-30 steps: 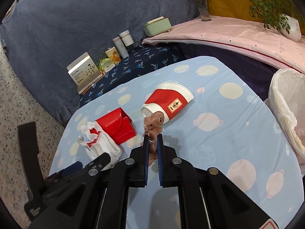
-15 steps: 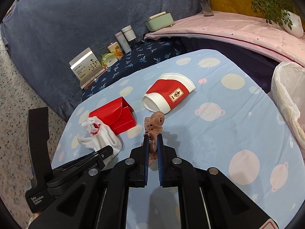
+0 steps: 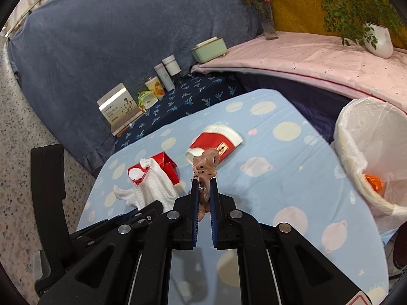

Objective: Collect trash
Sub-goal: 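Grasp the brown scrunchie with the right gripper while the left grasps the white glove, then carry the brown scrunchie and white glove over the wastebasket with both grippers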

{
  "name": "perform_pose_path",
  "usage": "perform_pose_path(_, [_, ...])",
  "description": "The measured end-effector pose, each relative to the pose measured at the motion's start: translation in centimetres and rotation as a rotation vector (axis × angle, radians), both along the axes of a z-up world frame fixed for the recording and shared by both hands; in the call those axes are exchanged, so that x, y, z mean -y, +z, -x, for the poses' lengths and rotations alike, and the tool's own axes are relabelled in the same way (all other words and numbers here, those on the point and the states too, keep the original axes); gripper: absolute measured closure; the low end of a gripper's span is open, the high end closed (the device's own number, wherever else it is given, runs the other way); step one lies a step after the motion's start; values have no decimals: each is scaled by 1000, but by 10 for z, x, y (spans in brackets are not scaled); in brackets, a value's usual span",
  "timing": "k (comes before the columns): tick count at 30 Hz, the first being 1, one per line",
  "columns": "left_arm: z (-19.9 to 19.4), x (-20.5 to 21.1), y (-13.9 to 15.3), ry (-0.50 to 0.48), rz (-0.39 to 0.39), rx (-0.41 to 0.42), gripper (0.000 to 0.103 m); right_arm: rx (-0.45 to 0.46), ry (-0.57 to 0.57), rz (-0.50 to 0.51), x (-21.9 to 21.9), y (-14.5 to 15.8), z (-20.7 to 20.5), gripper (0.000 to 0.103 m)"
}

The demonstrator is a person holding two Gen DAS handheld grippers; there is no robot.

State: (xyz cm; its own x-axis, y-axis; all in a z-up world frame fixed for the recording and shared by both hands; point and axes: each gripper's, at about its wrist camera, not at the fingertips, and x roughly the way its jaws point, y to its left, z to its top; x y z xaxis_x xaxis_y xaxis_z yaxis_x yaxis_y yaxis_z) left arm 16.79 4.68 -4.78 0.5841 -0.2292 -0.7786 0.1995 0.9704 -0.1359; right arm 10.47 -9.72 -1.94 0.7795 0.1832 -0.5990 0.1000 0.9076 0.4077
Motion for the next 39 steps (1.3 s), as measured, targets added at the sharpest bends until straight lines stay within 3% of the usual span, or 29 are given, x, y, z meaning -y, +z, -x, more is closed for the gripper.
perform_pose_path(17, [43,130,37,-214,-4,61,93,82,-204,-16,119,28,64,95])
perform_pose_path(29, [61,225,32,-388,4,49,93,80,-371,-36,207,16,108,95])
perform_pose_path(39, [65,274,20,-472,14,19,92,61,-441,-44,247,3,122,95])
